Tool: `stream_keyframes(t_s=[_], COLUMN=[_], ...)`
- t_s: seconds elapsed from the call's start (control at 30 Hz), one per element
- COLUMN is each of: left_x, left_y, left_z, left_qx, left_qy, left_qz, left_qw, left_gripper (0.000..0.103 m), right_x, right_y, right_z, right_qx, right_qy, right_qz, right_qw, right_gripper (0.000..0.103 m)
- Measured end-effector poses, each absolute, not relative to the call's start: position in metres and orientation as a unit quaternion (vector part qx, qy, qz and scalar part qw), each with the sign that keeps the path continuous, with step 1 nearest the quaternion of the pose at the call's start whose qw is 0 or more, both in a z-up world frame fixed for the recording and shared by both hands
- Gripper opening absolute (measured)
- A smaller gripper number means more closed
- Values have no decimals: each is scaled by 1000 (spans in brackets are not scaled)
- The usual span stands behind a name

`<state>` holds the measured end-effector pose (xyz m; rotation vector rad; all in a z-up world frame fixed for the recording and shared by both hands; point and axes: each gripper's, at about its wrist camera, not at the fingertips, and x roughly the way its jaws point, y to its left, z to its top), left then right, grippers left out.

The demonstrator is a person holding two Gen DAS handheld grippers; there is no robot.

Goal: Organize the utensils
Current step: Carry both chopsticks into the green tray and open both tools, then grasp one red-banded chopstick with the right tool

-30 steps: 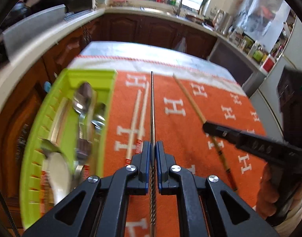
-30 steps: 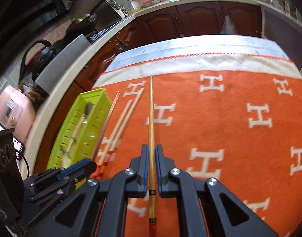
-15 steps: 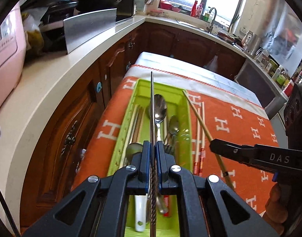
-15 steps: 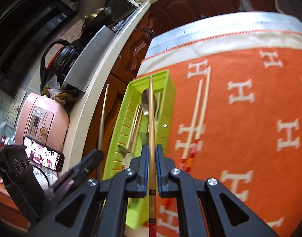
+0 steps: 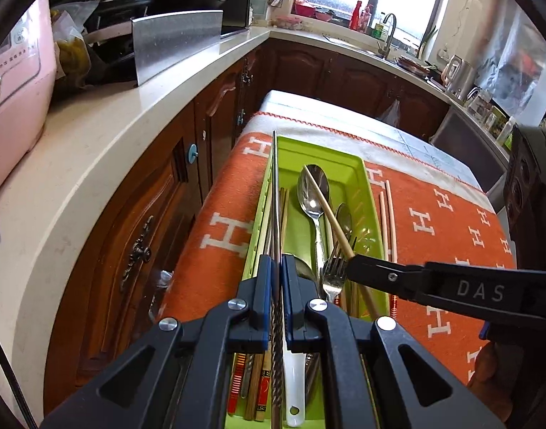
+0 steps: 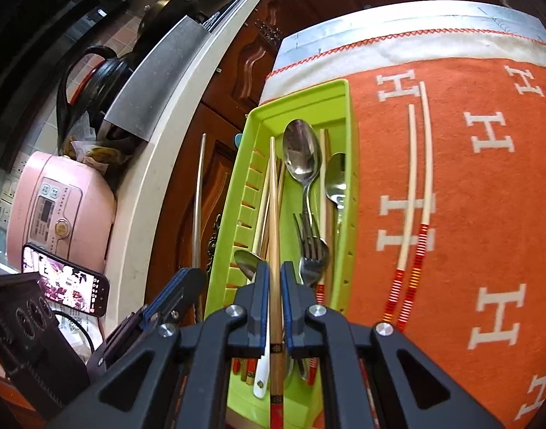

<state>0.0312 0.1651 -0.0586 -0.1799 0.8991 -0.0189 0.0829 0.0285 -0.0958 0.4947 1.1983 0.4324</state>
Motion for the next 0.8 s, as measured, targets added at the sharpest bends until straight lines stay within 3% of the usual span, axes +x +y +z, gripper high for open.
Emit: stream_keyframes(t_s=[0.1, 0.8], left_x=[34, 28], left_y=[165, 143], left_z=[-65, -52], left_qx=[-89, -72], left_qy=[441, 438], left_qz=[-12, -12], left_qw=[893, 896], left_gripper=[4, 43], right_x=[85, 66], right_y=[33, 2], right_z=[-98, -82], right_qx=[223, 163], right_qy=[555, 517], right_qz=[201, 194], right_qw=[776, 817], right_gripper=[10, 9])
